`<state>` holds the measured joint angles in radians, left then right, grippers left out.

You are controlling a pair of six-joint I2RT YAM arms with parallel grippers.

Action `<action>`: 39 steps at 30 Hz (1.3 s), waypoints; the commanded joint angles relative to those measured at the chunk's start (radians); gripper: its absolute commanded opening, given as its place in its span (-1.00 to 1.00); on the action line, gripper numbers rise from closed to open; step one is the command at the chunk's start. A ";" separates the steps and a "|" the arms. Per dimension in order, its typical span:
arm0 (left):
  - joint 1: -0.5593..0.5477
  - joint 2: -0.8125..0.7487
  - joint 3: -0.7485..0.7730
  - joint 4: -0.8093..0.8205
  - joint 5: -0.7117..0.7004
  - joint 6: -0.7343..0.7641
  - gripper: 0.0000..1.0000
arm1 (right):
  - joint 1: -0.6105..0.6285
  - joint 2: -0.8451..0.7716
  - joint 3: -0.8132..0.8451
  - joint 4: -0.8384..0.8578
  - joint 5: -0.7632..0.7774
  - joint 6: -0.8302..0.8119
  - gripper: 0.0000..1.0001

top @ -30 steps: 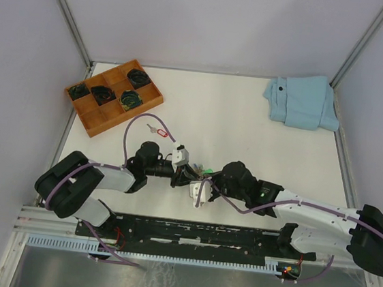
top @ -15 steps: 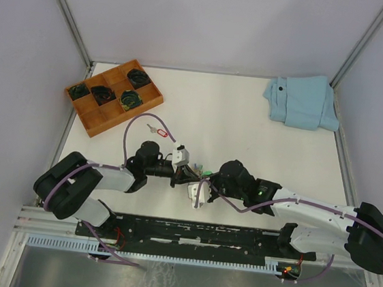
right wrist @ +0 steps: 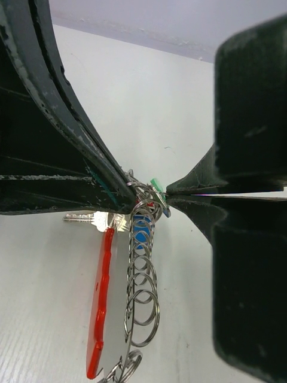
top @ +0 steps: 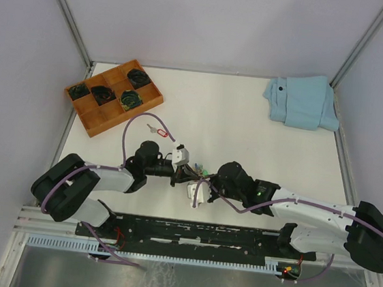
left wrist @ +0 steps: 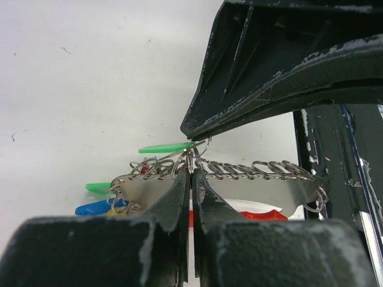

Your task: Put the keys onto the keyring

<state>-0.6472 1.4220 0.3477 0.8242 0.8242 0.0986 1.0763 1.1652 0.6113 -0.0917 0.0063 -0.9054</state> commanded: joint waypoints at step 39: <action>-0.002 0.034 0.038 0.061 0.064 -0.016 -0.48 | 0.026 -0.023 0.095 0.002 -0.029 -0.029 -0.99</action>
<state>-0.6472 1.4422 0.3450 0.8925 0.8455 0.0547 1.0977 1.1534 0.6403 -0.1303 -0.0044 -0.9142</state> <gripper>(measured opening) 0.259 0.012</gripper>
